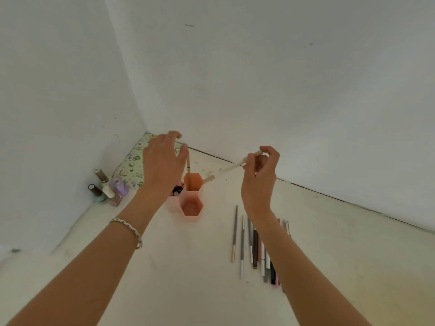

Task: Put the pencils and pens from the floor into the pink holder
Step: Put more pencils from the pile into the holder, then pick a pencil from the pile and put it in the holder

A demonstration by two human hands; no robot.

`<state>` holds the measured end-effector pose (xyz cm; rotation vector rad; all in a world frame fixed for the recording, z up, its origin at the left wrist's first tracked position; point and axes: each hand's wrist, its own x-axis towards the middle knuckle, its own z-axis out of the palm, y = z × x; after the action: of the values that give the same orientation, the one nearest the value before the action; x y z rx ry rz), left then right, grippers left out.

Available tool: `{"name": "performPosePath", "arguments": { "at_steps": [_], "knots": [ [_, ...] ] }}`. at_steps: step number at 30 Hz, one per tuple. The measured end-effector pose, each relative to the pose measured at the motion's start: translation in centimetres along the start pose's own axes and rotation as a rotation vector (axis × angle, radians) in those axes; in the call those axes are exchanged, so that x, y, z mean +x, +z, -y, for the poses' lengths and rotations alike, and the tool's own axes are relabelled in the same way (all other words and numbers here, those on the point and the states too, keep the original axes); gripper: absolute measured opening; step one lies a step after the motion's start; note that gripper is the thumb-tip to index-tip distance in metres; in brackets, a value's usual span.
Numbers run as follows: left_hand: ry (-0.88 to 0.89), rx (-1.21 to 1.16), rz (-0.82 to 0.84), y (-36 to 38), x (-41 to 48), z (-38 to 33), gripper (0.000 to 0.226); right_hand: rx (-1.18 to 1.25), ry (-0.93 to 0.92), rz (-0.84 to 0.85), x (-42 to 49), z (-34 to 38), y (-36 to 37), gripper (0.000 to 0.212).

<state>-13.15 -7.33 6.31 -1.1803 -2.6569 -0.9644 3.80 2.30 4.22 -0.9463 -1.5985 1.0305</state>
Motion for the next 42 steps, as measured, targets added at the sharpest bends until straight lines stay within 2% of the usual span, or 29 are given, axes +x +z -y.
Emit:
{"name": "performPosePath", "arguments": {
  "at_steps": [3,8,11,13,16,18,21,24,27,29,31,34,36,39,42],
  "knots": [
    [-0.049,-0.151,-0.084,-2.1,0.5,-0.2,0.029,-0.064,-0.101,0.06,-0.6,-0.2,2.1,0.023],
    [-0.065,-0.302,-0.018,-3.4,-0.6,-1.7,0.029,-0.344,-0.199,0.362,-2.0,-1.8,4.8,0.019],
    [-0.045,-0.327,0.019,-1.8,-2.4,-3.1,0.015,-0.371,-0.254,0.366,-2.1,-2.2,4.5,0.029],
    [-0.037,-0.284,0.13,0.5,-4.2,-4.2,0.009,-0.323,-0.198,0.251,-1.4,-2.0,3.2,0.03],
    [0.005,-0.108,0.468,5.4,-7.4,-5.8,0.016,-0.284,-0.073,0.127,0.3,-2.2,0.1,0.027],
    [-0.022,-0.018,0.659,8.6,-9.5,-6.4,0.022,-0.287,0.004,0.107,0.9,-2.4,-2.0,0.028],
    [-0.07,0.094,0.735,11.9,-11.7,-6.6,0.032,-0.329,0.076,0.124,1.1,-3.4,-5.0,0.028],
    [-0.035,0.169,0.711,13.6,-12.5,-6.6,0.037,-0.372,0.109,0.168,0.6,-4.6,-7.1,0.024],
    [-0.001,0.167,0.722,13.7,-11.9,-6.9,0.032,-0.411,0.149,0.197,-0.1,-5.7,-7.9,0.022],
    [-0.06,0.029,0.685,12.5,-10.5,-7.2,0.033,-0.52,0.194,0.25,-0.2,-6.5,-7.7,0.02],
    [-0.079,-0.161,0.597,10.6,-8.8,-7.7,0.045,-0.734,0.242,0.361,0.0,-7.6,-6.9,0.016],
    [-0.006,-0.357,0.428,7.0,-6.1,-8.1,0.06,-1.038,0.253,0.523,-0.2,-9.1,-5.2,0.022],
    [0.031,-0.417,0.335,4.7,-4.7,-8.1,0.057,-1.145,0.231,0.585,-0.7,-10.0,-4.4,0.027],
    [0.037,-0.501,0.243,2.3,-3.6,-8.1,0.054,-1.177,0.223,0.616,-1.5,-11.0,-3.6,0.023],
    [0.041,-0.558,0.172,1.0,-2.9,-7.8,0.06,-1.095,0.24,0.596,-0.9,-10.5,-3.2,0.03]
  ]
}}
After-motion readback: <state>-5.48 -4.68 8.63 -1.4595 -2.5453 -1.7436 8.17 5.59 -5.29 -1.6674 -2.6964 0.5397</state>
